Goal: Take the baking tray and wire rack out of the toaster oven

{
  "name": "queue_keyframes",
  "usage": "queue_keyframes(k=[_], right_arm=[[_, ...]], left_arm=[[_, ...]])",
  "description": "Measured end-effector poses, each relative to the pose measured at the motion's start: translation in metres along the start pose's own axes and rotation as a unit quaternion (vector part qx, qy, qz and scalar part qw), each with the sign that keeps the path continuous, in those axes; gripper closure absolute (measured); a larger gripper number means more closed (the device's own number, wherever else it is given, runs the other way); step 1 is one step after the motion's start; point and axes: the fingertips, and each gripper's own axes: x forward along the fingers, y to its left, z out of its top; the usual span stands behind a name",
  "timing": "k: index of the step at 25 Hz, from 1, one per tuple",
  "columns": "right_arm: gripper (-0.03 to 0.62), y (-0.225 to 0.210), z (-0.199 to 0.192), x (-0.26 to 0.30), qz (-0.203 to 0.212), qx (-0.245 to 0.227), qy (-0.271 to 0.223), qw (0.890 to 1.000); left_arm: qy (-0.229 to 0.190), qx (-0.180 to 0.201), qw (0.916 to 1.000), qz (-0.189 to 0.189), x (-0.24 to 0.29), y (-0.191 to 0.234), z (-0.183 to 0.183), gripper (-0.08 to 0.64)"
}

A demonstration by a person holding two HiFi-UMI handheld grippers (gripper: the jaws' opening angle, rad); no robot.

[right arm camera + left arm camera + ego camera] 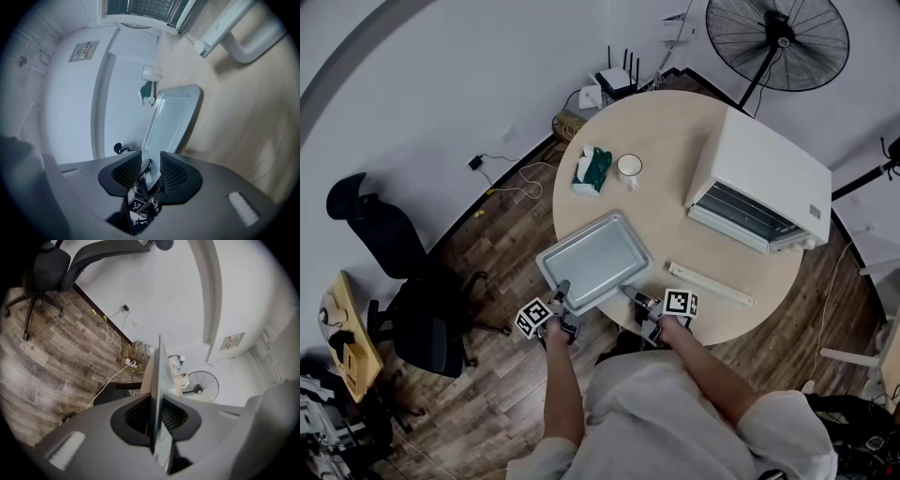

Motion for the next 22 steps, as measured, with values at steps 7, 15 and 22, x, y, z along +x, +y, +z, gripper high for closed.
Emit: queue_keyframes(k=[7,15,22], right_arm=[[0.489,0.017,0.009,-0.001,-0.017,-0.093,0.010,0.995],[0.489,0.021,0.038,-0.018,-0.157,-0.351,0.048,0.922],[0.489,0.035,0.123,-0.063,-0.215,-0.409,-0.050,0.885]], left_arm=[[0.006,0.066,0.9946,0.080,0.002,0.013,-0.003,0.453],[0.014,0.097,0.9873,0.125,0.006,0.022,-0.005,0.453],[0.012,0.101,0.9865,0.128,0.014,0.020,-0.005,0.451]])
